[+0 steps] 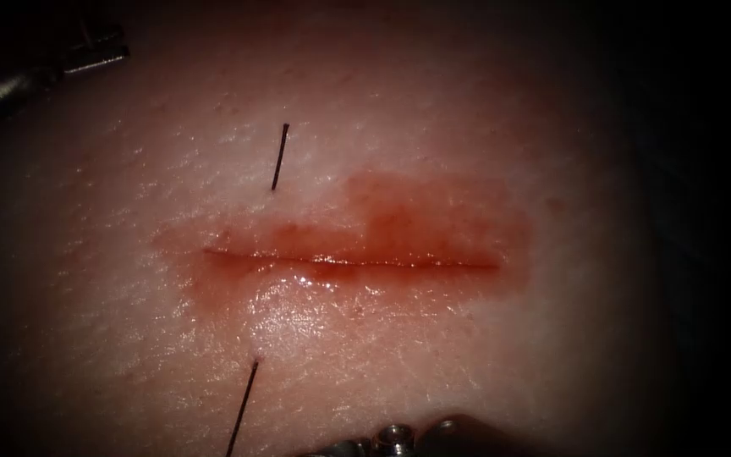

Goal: Wound Closure
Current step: With the right gripper, pull the suture through the cut until a short tail remains on top

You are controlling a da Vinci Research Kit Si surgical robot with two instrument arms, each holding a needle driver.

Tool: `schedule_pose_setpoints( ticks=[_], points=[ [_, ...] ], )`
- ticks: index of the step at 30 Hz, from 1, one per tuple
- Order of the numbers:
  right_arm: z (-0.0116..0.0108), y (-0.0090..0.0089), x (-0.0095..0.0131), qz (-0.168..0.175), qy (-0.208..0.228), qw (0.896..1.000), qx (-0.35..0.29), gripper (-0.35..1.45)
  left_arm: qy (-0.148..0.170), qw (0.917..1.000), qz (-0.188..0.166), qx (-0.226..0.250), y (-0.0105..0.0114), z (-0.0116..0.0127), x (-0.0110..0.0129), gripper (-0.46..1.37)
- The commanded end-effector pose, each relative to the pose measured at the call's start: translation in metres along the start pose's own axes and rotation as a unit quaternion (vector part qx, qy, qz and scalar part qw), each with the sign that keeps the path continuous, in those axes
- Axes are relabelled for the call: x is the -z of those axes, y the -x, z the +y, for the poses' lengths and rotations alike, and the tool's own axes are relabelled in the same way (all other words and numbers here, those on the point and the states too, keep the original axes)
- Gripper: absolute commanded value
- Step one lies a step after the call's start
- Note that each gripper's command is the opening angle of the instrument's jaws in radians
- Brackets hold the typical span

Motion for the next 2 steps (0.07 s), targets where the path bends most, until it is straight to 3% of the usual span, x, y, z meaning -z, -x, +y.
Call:
schedule_pose_setpoints(
  ticks=[1, 2],
  points=[
    [0.0001, 0.0002, 0.0, 0.0, 0.001, 1.0, -0.001, -0.35, 0.004, 1.0, 0.0, 0.0, 0.0, 0.0, 0.0, -0.35],
    [0.0001, 0.0002, 0.0, 0.0, 0.001, 1.0, -0.001, -0.35, 0.004, 1.0, 0.0, 0.0, 0.0, 0.0, 0.0, -0.35]
  ],
)
